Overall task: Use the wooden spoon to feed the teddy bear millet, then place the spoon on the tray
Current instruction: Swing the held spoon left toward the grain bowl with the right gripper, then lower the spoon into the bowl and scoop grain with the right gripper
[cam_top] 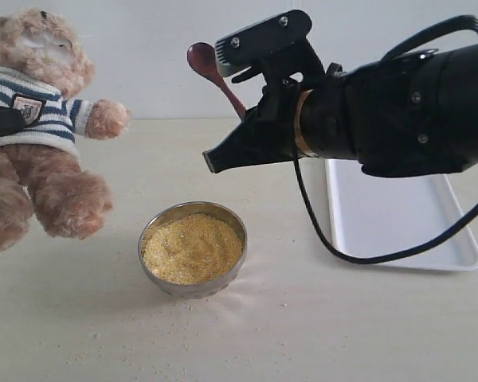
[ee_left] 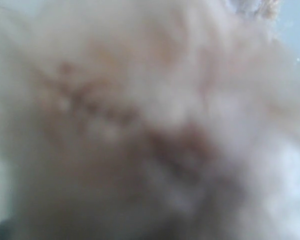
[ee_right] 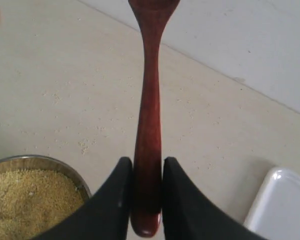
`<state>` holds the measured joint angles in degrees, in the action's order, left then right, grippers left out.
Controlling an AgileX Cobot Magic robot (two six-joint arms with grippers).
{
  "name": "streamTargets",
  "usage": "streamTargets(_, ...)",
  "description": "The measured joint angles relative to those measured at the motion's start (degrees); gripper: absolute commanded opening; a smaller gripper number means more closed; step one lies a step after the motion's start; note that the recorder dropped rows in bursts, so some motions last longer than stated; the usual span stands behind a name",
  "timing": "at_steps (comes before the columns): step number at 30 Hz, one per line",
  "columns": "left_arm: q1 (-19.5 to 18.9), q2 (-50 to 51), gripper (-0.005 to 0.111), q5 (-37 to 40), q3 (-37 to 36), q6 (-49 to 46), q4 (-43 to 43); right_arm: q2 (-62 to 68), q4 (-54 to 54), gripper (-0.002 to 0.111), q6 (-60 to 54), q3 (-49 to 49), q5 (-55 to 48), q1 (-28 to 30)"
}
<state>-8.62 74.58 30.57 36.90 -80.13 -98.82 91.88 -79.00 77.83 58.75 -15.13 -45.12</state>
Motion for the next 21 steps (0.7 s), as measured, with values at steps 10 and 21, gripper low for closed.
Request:
streamTargets(10, 0.0, 0.0, 0.005, 0.1, 0.0, 0.0, 0.0, -9.0, 33.9, 0.0, -62.0, 0.2, -13.1, 0.0)
streamTargets(21, 0.0, 0.0, 0.005, 0.1, 0.0, 0.0, 0.0, -5.6, 40.5, 0.0, -92.3, 2.2, -27.9, -6.0)
